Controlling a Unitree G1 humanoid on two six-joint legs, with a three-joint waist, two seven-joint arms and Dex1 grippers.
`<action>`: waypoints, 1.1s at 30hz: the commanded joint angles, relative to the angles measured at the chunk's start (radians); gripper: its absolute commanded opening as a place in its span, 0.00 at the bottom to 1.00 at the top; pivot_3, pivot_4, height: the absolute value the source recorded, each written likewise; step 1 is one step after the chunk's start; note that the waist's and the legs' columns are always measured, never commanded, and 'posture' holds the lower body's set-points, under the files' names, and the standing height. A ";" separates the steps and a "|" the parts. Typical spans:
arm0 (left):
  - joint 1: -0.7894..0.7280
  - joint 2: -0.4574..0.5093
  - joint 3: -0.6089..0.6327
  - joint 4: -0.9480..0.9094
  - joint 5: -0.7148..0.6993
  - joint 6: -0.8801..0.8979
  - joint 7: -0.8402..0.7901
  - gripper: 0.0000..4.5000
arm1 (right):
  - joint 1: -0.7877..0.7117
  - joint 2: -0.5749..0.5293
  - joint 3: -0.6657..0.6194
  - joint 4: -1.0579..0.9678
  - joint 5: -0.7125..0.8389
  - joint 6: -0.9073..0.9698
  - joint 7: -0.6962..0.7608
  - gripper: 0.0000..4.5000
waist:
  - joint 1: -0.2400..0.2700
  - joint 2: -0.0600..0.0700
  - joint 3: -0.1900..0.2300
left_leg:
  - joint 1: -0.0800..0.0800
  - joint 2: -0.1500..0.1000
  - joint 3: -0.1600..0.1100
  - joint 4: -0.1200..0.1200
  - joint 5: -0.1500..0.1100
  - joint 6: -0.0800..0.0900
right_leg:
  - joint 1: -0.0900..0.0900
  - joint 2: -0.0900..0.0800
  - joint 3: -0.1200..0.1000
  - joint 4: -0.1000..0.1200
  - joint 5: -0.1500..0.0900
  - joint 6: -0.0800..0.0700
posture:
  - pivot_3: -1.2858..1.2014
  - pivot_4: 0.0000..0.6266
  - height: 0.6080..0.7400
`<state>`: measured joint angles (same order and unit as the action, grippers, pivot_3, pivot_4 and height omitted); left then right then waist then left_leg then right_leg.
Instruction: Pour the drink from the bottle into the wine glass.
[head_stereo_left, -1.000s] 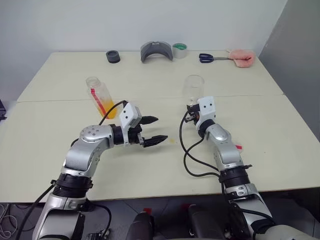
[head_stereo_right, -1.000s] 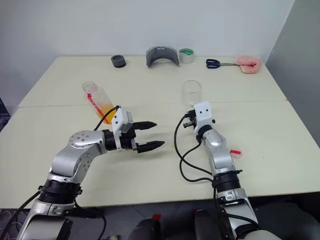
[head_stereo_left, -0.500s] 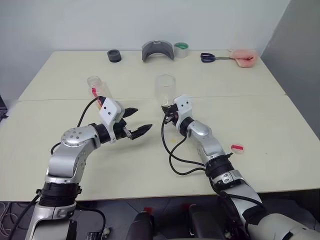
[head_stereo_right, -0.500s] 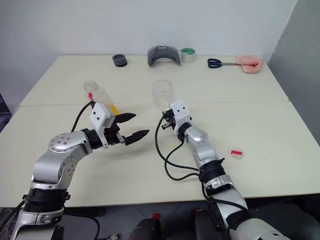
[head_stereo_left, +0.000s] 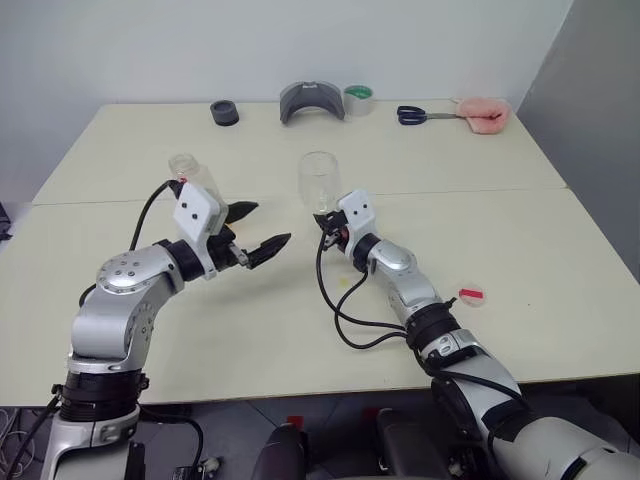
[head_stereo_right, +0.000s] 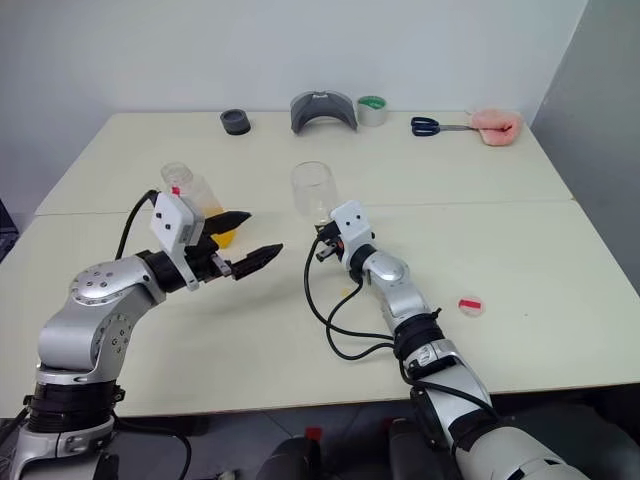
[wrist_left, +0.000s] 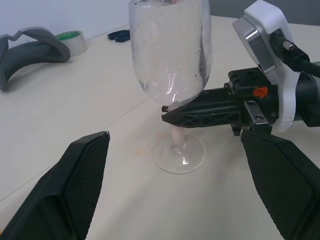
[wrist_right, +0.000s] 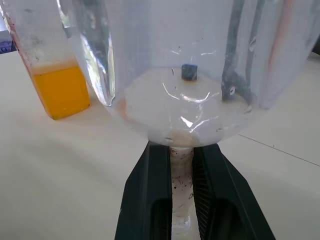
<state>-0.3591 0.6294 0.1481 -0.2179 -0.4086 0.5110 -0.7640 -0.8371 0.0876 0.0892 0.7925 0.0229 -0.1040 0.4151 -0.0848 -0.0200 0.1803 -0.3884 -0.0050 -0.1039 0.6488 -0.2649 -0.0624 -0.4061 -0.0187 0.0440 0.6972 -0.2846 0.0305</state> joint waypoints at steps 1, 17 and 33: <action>-0.006 0.015 0.032 -0.052 -0.021 0.000 0.013 1.00 | -0.010 0.011 0.000 0.011 0.009 -0.002 0.014 0.06 | 0.000 0.000 0.000 | 0.000 0.000 0.000 0.000 0.000 0.000 | 0.000 0.000 0.000 0.000 0.000 0.000 | 0.52 0.24 1.00; -0.039 0.025 0.034 -0.074 -0.029 0.008 0.053 1.00 | -0.023 0.017 -0.019 0.023 0.025 0.004 0.032 0.99 | 0.001 0.000 0.000 | 0.002 0.000 0.001 -0.002 0.000 0.000 | 0.000 0.000 0.000 0.000 0.000 0.000 | 0.52 0.24 1.00; 0.026 -0.033 0.034 -0.103 -0.038 0.000 0.126 1.00 | 0.211 -0.113 0.037 -0.321 0.026 0.180 0.137 0.99 | 0.004 0.000 0.000 | 0.002 0.000 0.001 -0.002 0.000 0.000 | 0.001 -0.001 0.000 -0.001 0.000 0.000 | 0.52 0.24 1.00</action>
<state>-0.3462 0.6021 0.1638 -0.2831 -0.4467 0.5218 -0.6599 -0.6443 -0.0115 0.1123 0.5745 0.0377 0.0374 0.5164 -0.0809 -0.0200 0.1804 -0.3868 -0.0053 -0.1037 0.6463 -0.2648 -0.0625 -0.4053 -0.0202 0.0444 0.6960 -0.2848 0.0304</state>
